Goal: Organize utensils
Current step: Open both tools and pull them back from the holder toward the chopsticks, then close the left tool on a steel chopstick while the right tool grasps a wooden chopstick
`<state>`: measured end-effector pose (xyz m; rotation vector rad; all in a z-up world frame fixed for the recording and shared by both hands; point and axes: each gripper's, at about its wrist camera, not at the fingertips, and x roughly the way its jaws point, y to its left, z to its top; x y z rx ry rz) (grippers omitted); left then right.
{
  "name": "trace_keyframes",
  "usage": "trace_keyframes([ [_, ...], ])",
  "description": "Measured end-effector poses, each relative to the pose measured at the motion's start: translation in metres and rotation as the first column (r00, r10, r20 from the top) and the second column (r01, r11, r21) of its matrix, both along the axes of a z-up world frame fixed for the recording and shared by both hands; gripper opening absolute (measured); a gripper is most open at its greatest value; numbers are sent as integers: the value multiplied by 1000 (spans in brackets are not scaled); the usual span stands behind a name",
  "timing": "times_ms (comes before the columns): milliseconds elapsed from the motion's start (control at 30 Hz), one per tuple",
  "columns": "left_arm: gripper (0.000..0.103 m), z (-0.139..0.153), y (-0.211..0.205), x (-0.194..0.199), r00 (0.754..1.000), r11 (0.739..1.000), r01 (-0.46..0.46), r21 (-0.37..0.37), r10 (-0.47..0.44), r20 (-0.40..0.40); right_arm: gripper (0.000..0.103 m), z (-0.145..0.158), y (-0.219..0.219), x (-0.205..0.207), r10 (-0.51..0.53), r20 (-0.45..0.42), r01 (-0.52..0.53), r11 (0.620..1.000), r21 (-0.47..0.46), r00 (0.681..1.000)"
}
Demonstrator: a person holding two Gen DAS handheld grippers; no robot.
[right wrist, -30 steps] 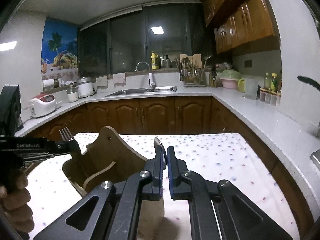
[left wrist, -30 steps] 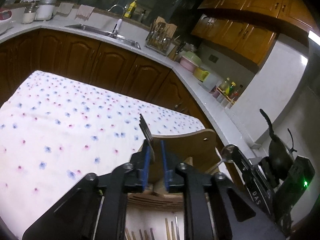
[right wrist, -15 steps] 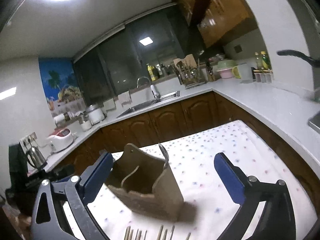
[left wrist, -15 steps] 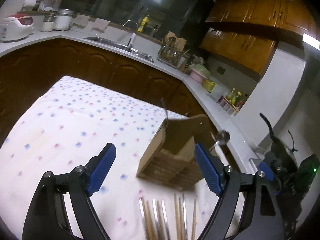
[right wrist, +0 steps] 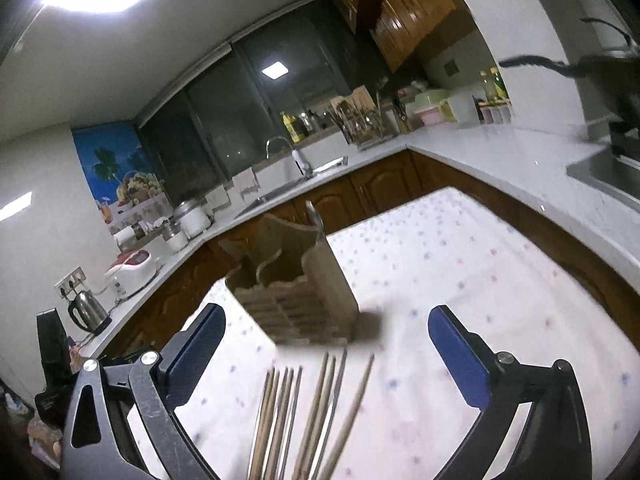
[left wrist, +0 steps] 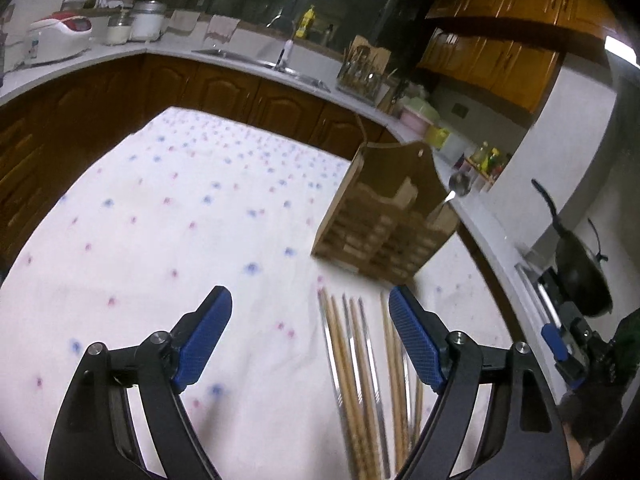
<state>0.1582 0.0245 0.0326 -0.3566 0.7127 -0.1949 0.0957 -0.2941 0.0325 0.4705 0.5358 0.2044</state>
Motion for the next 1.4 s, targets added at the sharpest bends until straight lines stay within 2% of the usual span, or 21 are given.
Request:
trace_keyframes([
  [367, 83, -16, -2, -22, 999, 999, 5, 41, -3, -44, 102, -25, 9, -32, 17, -82, -18, 1000, -14, 996],
  [867, 83, -34, -14, -12, 992, 995, 18, 101, -5, -127, 101, -45, 21, -26, 39, -159, -47, 998, -48, 986],
  [967, 83, -39, -20, -5, 988, 992, 31, 126, -11, -152, 96, -47, 23, -21, 42, -172, -54, 996, -65, 984],
  [1100, 83, -46, -29, 9, 981, 989, 59, 135, -32, -190, 83, -53, 25, -9, 43, -205, -59, 995, -75, 978],
  [1167, 82, -49, -34, 17, 978, 987, 67, 144, -36, -206, 79, -57, 26, -3, 45, -226, -66, 994, -83, 973],
  [1233, 82, -52, -40, 26, 975, 985, 76, 155, -41, -218, 71, -62, 29, 5, 50, -250, -74, 993, -91, 967],
  [1400, 73, -59, -53, 50, 967, 977, 104, 187, -55, -247, 54, -76, 33, 26, 61, -305, -95, 991, -97, 950],
])
